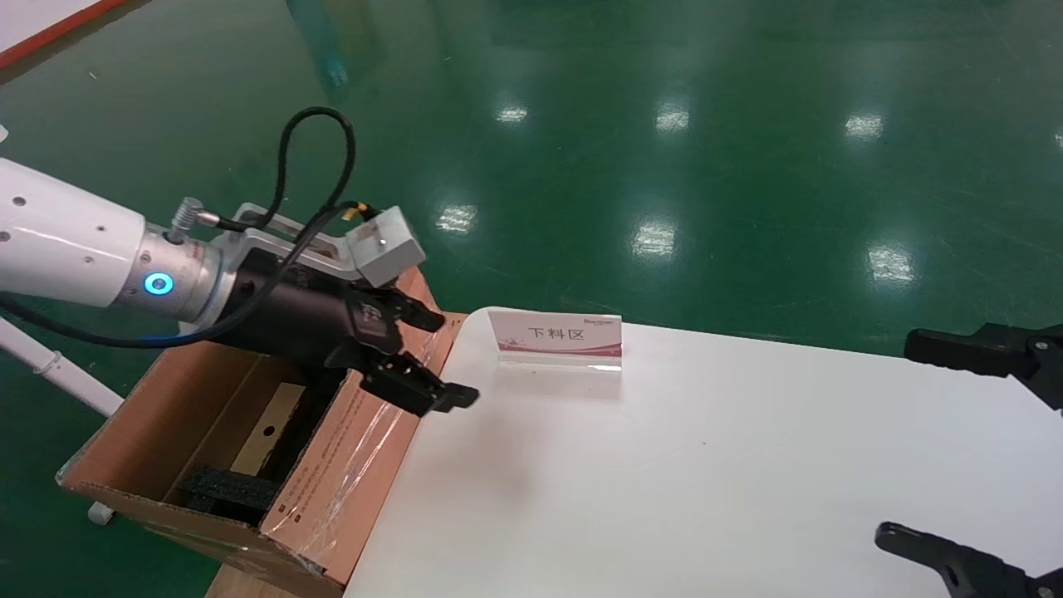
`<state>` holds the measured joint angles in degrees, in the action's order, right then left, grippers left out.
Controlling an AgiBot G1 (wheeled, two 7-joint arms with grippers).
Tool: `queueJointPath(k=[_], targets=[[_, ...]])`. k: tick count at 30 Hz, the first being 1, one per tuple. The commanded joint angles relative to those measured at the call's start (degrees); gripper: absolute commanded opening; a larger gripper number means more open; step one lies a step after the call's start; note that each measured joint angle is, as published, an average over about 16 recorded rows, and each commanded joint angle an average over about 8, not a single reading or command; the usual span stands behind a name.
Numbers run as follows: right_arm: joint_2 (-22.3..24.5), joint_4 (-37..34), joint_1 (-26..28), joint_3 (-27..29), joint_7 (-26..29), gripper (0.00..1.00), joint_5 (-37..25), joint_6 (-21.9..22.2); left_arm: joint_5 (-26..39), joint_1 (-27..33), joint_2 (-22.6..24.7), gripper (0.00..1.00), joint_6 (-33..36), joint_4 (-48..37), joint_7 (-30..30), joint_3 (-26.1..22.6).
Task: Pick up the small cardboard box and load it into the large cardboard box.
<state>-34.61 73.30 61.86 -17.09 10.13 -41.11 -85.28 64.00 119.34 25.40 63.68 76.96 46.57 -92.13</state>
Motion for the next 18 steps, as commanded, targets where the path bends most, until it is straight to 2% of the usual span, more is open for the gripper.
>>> queueJointPath(k=[1,18], targets=[[0.00,0.00,0.00,-0.01,0.00,1.00,0.00,0.00,-0.96,-2.51,0.42,1.00,0.96,-0.15,-1.56,3.31],[0.02,0.00,0.01,-0.05,-0.03,1.00,0.04,0.02,-9.20,-24.02,4.00,1.00,9.15,-1.41,-14.89,31.64]])
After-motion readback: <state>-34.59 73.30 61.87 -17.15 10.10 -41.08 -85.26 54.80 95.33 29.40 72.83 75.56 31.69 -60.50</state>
